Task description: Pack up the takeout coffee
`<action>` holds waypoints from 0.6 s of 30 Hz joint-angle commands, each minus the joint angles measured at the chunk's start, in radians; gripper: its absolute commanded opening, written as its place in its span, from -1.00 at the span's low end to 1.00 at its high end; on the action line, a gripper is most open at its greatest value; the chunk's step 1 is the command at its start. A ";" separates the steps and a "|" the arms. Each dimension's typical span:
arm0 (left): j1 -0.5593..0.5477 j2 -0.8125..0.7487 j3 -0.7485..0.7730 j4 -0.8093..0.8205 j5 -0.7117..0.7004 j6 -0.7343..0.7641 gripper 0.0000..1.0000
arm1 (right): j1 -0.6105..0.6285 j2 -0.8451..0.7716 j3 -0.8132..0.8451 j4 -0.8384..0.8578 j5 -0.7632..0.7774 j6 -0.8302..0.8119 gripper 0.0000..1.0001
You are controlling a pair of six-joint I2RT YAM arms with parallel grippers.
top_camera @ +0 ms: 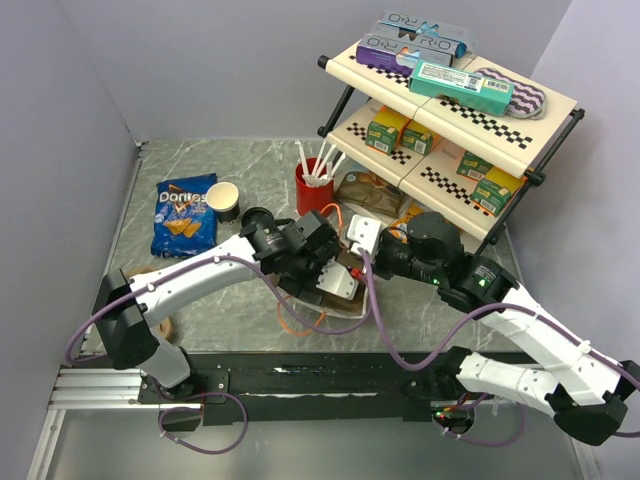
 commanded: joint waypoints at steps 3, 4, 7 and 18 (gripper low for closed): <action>0.033 -0.060 0.124 -0.016 0.119 -0.068 0.99 | -0.060 -0.005 0.024 0.009 -0.078 0.077 -1.00; 0.038 -0.061 0.134 -0.019 0.153 -0.071 0.99 | -0.063 -0.006 0.024 0.011 -0.081 0.080 -1.00; 0.067 -0.077 0.161 -0.023 0.213 -0.085 0.99 | -0.079 0.000 0.022 0.011 -0.101 0.090 -1.00; 0.136 -0.149 0.094 0.104 0.446 -0.298 0.99 | -0.123 0.043 0.041 0.020 -0.137 0.137 -1.00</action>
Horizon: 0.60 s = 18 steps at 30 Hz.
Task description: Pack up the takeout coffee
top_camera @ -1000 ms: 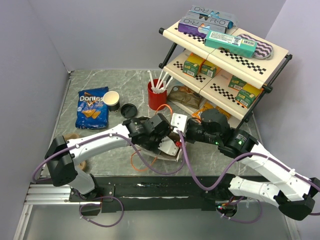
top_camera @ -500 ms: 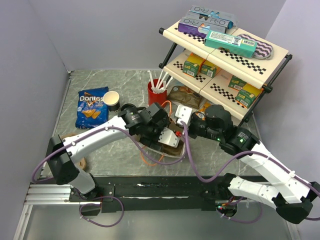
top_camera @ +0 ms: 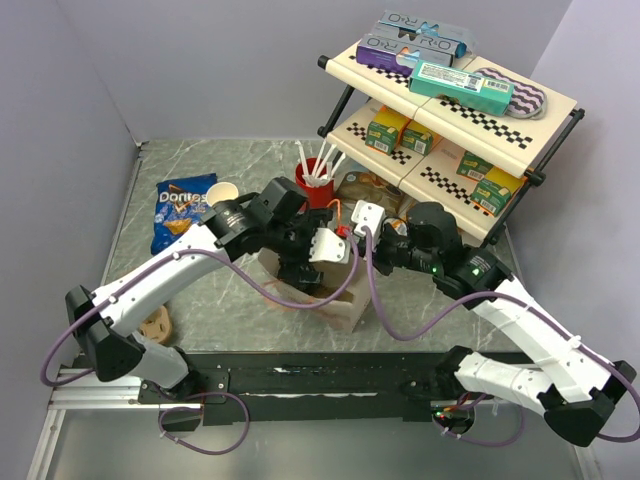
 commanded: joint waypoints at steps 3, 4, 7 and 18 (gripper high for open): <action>0.017 -0.087 -0.083 0.254 0.140 -0.257 0.99 | -0.011 0.011 0.047 0.033 -0.014 0.037 -1.00; 0.017 -0.095 -0.089 0.303 0.145 -0.277 0.99 | -0.011 0.015 0.051 0.036 -0.013 0.035 -1.00; 0.019 -0.109 -0.079 0.378 0.127 -0.352 0.99 | -0.014 0.027 0.057 0.033 0.004 0.029 -1.00; 0.098 -0.130 0.092 0.506 0.050 -0.538 0.93 | -0.072 0.115 0.198 -0.031 -0.029 0.064 -0.03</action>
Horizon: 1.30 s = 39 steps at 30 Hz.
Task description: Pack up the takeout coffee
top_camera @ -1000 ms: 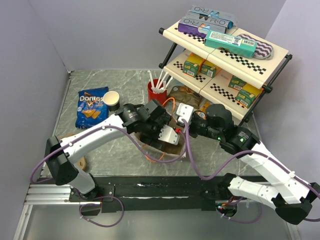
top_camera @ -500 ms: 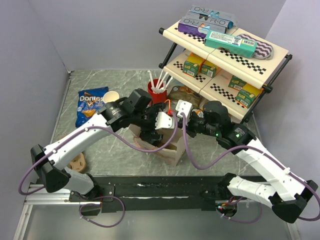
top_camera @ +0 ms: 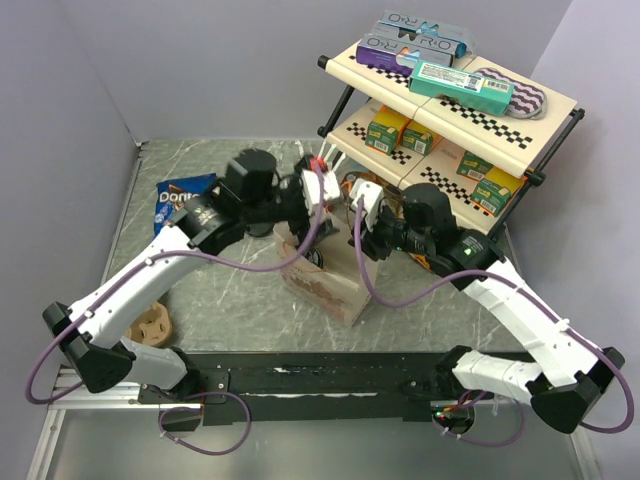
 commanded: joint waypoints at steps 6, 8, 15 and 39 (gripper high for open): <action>0.086 -0.083 0.079 0.122 -0.154 -0.117 0.93 | -0.030 0.049 0.220 -0.059 0.016 0.051 0.61; 0.132 -0.100 0.073 0.128 -0.182 -0.132 0.94 | -0.041 0.054 0.257 -0.075 0.035 0.066 0.80; 0.293 -0.117 0.060 0.108 -0.355 -0.165 0.94 | -0.053 0.064 0.392 -0.118 0.149 0.053 1.00; 0.630 0.198 0.221 -0.014 0.252 -0.428 0.66 | -0.219 0.350 0.702 -0.124 -0.071 0.128 0.47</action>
